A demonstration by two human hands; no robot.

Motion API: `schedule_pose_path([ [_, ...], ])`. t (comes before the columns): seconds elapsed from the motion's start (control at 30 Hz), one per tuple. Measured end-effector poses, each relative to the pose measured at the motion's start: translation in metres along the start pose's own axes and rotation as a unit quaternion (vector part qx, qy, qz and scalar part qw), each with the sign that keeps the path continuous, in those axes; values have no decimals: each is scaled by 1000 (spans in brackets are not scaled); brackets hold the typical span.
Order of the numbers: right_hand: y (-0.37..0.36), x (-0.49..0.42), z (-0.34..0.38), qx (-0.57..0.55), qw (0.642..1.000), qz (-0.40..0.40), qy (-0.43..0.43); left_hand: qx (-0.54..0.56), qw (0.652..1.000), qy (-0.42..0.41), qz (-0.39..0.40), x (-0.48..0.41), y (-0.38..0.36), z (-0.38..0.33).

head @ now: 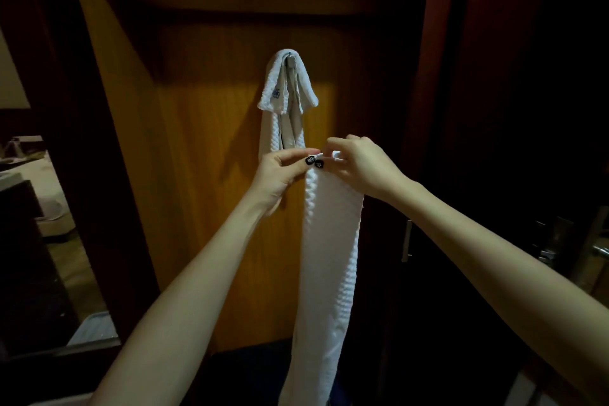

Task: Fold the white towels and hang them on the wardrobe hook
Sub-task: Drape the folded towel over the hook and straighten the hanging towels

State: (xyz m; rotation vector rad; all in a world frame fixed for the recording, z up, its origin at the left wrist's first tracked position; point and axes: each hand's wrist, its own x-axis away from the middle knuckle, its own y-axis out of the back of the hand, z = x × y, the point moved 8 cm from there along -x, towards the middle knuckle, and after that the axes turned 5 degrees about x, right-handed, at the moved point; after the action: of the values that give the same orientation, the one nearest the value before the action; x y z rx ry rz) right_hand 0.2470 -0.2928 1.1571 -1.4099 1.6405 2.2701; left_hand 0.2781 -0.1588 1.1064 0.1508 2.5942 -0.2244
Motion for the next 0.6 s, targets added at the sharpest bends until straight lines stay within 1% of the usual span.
schedule_pose_path([
  [0.13,-8,1,-13,46,998,33,-14,33,998,30,-38,-7,5,17],
  [0.2,-8,3,-18,74,997,38,-9,-15,999,19,-32,-12,7,16],
  [0.27,0,7,-16,108,994,1,27,-84,996,-3,-31,-17,9,11],
  [0.3,5,8,-16,132,990,-14,46,-100,994,-9,-38,-20,12,10],
  [0.33,8,9,-18,158,986,-12,59,-104,994,-9,-44,-22,15,9],
  [0.37,9,11,-22,181,981,8,66,-99,994,-6,-44,-22,17,9],
  [0.43,7,12,-32,201,974,77,66,-89,995,0,-35,-20,16,13],
  [0.5,3,15,-38,178,973,136,55,-87,996,-1,-30,-19,14,14],
  [0.6,-5,17,-38,56,985,158,38,-93,995,-7,-27,-20,10,8],
])
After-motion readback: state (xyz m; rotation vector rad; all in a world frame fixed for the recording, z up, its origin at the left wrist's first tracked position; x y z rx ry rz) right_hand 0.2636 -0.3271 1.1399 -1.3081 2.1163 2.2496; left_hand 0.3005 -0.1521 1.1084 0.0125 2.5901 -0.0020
